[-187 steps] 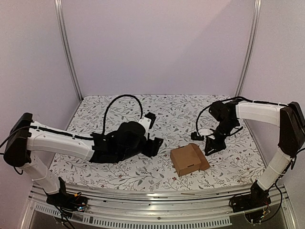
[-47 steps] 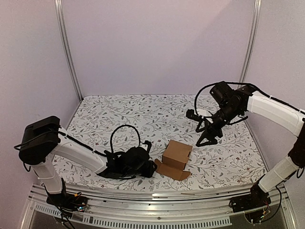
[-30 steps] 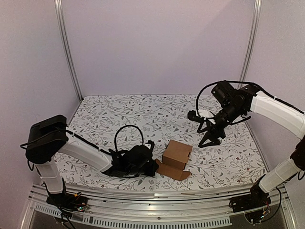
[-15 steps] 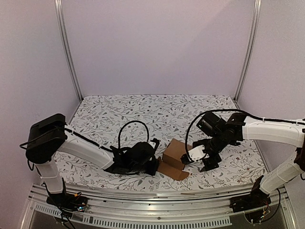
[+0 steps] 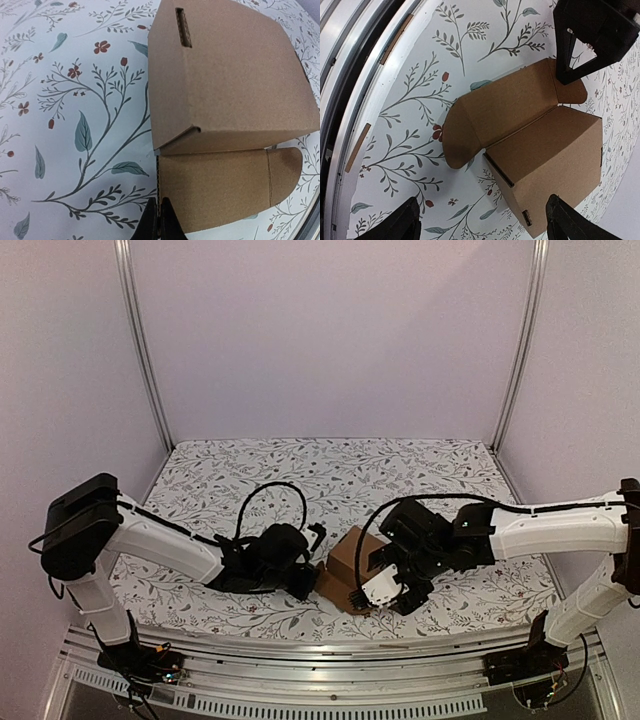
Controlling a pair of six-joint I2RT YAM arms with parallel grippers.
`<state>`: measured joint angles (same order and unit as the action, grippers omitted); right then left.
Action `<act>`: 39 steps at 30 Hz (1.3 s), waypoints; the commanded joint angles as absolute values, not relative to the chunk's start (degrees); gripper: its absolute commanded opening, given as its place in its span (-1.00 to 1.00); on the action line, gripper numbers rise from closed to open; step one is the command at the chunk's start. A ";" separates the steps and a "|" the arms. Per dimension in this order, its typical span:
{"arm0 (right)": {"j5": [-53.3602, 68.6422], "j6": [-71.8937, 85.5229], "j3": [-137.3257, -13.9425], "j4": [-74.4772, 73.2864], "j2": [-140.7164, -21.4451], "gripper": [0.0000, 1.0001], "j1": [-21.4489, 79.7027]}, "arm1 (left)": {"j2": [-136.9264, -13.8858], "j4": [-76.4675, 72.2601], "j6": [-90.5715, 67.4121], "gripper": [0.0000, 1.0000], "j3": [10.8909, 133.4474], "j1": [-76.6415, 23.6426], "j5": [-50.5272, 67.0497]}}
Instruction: Fold the paper box
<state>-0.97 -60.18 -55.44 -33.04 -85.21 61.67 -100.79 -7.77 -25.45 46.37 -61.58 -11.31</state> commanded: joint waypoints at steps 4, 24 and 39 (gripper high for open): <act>-5.11 -57.59 -51.69 -24.70 -86.34 0.72 63.30 | -100.61 -8.01 -24.27 -1.00 45.30 -60.04 -7.18; -9.29 -53.48 -48.91 -19.07 -90.20 0.72 65.92 | -102.19 -12.00 -23.88 -0.86 45.44 -60.03 -8.16; -11.46 -52.88 -50.13 -18.48 -91.53 0.17 65.97 | -101.13 -14.23 -22.32 -0.88 44.47 -60.13 -7.80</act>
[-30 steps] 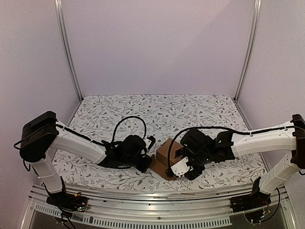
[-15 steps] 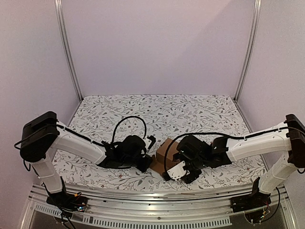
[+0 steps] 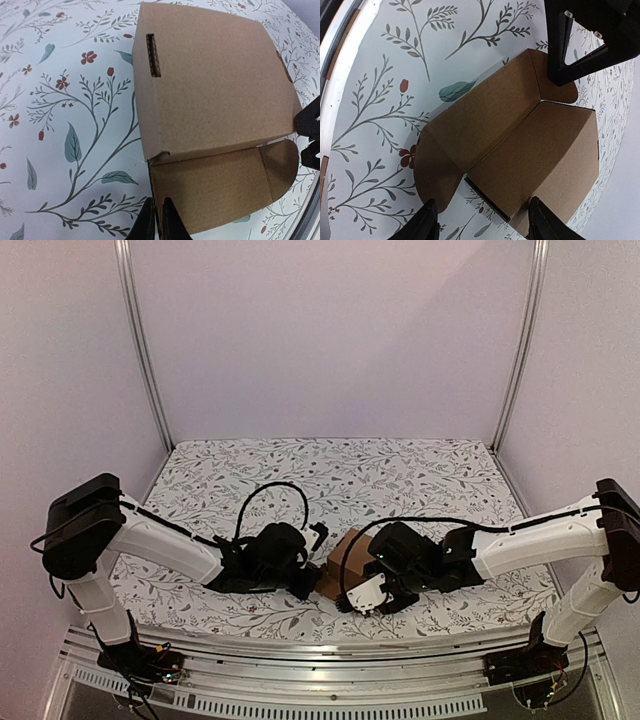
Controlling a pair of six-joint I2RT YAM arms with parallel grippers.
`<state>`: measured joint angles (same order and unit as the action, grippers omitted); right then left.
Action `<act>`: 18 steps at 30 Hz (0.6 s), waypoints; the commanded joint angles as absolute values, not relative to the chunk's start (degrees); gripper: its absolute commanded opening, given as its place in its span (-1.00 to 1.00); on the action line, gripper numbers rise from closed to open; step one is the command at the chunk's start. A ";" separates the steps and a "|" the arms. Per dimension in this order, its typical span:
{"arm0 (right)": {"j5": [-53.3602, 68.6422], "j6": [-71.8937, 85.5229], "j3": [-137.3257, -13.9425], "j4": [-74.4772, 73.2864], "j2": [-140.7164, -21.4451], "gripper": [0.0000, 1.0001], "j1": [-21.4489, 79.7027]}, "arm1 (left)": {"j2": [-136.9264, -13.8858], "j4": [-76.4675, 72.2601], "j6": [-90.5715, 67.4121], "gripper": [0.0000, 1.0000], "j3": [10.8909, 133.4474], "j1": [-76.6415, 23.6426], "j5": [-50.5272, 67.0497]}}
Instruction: Fold the paper box
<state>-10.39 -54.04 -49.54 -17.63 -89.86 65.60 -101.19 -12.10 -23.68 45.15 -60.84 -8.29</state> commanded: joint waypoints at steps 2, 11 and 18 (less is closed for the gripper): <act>-11.30 -52.59 -50.31 -18.69 -91.50 0.17 66.00 | -101.18 -14.15 -22.20 -0.87 44.47 -60.12 -7.94; -9.39 -57.23 -47.72 -21.71 -90.22 0.68 65.98 | -100.71 -12.88 -21.72 -0.87 43.95 -60.03 -8.72; -13.57 -57.20 -47.36 -16.20 -91.90 0.76 66.01 | -101.87 -12.82 -22.20 -0.81 44.81 -60.03 -8.06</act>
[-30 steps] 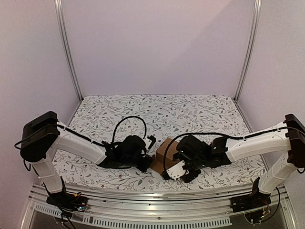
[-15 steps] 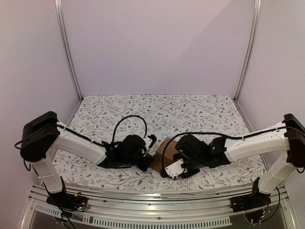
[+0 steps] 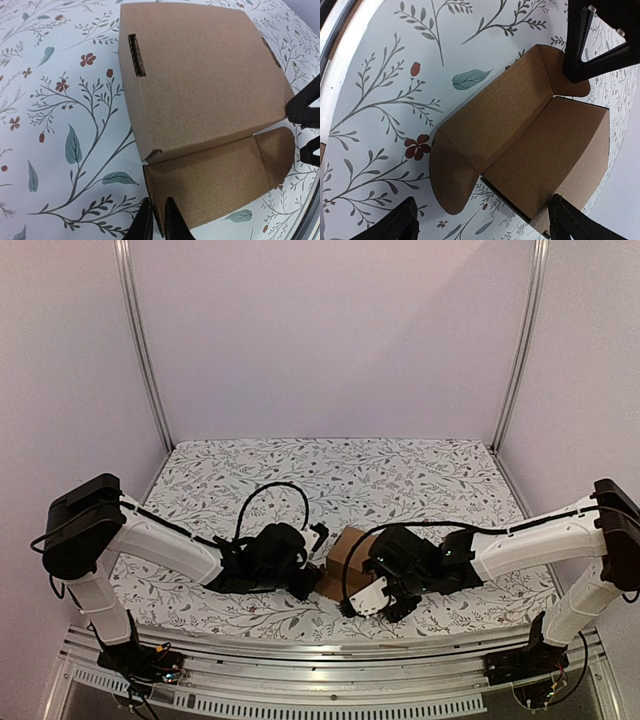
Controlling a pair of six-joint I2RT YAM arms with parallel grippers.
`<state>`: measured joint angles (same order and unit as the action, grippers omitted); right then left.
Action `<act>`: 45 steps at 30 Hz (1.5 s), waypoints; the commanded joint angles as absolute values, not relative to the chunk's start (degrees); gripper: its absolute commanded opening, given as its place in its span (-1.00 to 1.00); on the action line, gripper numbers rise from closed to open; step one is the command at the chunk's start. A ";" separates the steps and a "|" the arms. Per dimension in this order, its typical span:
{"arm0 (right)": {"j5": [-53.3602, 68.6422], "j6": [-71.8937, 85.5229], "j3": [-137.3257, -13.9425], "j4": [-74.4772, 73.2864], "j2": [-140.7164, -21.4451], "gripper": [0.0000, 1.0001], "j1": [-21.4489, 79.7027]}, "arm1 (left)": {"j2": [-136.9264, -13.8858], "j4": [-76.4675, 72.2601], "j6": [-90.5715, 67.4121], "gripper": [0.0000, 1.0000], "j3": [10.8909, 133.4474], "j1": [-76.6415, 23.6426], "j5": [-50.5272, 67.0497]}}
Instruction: Fold the paper box
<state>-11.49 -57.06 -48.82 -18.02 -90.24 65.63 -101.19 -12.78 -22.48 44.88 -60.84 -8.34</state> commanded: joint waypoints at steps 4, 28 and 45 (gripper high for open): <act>-16.10 -57.04 -46.60 -12.46 -92.17 0.68 65.93 | -102.37 -12.81 -22.70 -0.74 44.99 -60.03 -8.08; -17.59 -51.23 -53.65 -16.55 -90.95 0.57 66.05 | -102.75 -9.18 -21.91 -0.80 46.73 -59.78 -10.36; 29.82 -17.13 -72.50 -31.03 -84.52 0.98 31.02 | -102.91 -6.65 -15.11 -0.84 48.51 -58.46 -9.21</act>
<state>5.93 -35.92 -66.19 -31.05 -85.34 46.33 -101.82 -8.38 -18.92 46.92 -59.75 -9.74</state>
